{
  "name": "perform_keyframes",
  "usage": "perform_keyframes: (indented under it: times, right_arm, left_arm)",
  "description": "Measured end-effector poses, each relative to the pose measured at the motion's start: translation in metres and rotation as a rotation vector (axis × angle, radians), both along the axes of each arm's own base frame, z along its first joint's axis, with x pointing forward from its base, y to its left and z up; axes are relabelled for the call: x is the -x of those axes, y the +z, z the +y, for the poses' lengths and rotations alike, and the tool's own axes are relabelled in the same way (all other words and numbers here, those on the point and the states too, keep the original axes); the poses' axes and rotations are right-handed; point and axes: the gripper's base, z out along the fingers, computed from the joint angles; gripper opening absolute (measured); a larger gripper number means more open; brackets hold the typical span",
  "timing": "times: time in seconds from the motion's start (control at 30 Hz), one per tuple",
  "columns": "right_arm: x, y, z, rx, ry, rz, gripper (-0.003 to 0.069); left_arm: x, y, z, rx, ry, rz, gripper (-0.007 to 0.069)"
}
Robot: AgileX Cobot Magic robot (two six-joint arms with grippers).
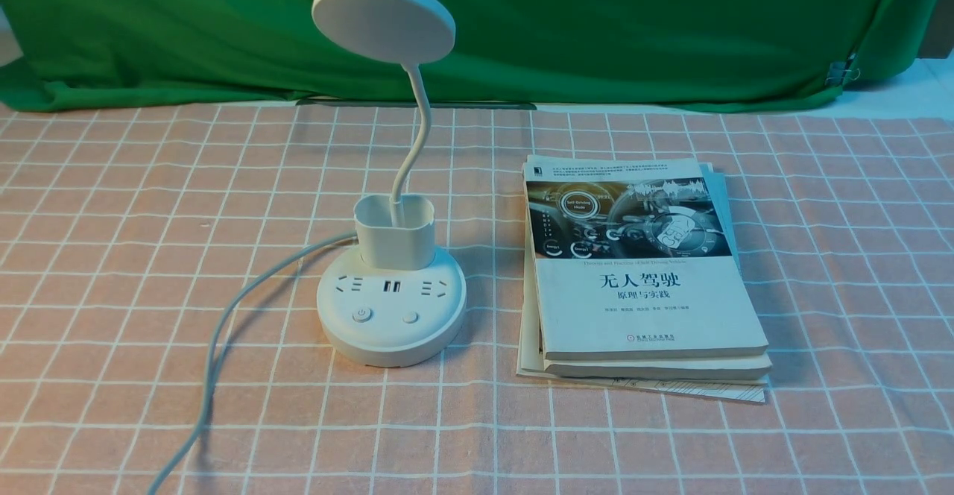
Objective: Turn on the table lamp on the pink coffee tablecloth with your hand.
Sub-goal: 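Press the power button on the lamp base to turn the lamp on with the left gripper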
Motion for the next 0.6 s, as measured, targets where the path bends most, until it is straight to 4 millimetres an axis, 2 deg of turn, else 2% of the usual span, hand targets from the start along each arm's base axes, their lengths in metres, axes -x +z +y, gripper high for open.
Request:
perform_keyframes:
  times: [0.07,0.17,0.23,0.3,0.37,0.43,0.53,0.6]
  right_arm:
    - [0.0,0.0,0.0,0.0,0.0,0.0,0.0242]
    - [0.0,0.0,0.0,0.0,0.0,0.0,0.0242]
    - [0.0,0.0,0.0,0.0,0.0,0.0,0.0242]
    - [0.0,0.0,0.0,0.0,0.0,0.0,0.0242]
    - [0.0,0.0,0.0,0.0,0.0,0.0,0.0242]
    - [0.0,0.0,0.0,0.0,0.0,0.0,0.0242]
    - [0.0,0.0,0.0,0.0,0.0,0.0,0.0242]
    - [0.0,0.0,0.0,0.0,0.0,0.0,0.0242]
  left_arm:
    - [-0.025,0.007,-0.001,-0.109,-0.069,0.085,0.0021]
    - [-0.048,0.006,-0.003,-0.17,-0.137,0.162,0.0021]
    - [-0.077,-0.002,-0.012,-0.194,-0.24,0.266,0.0021]
    - [-0.092,-0.009,-0.021,-0.198,-0.293,0.312,0.0021]
    - [-0.108,-0.021,-0.039,-0.208,-0.375,0.363,0.0021]
    - [-0.115,-0.028,-0.049,-0.221,-0.42,0.381,0.0021]
    - [-0.135,-0.05,-0.083,-0.242,-0.522,0.4,0.0021]
    - [-0.142,-0.061,-0.097,-0.245,-0.557,0.403,0.0021]
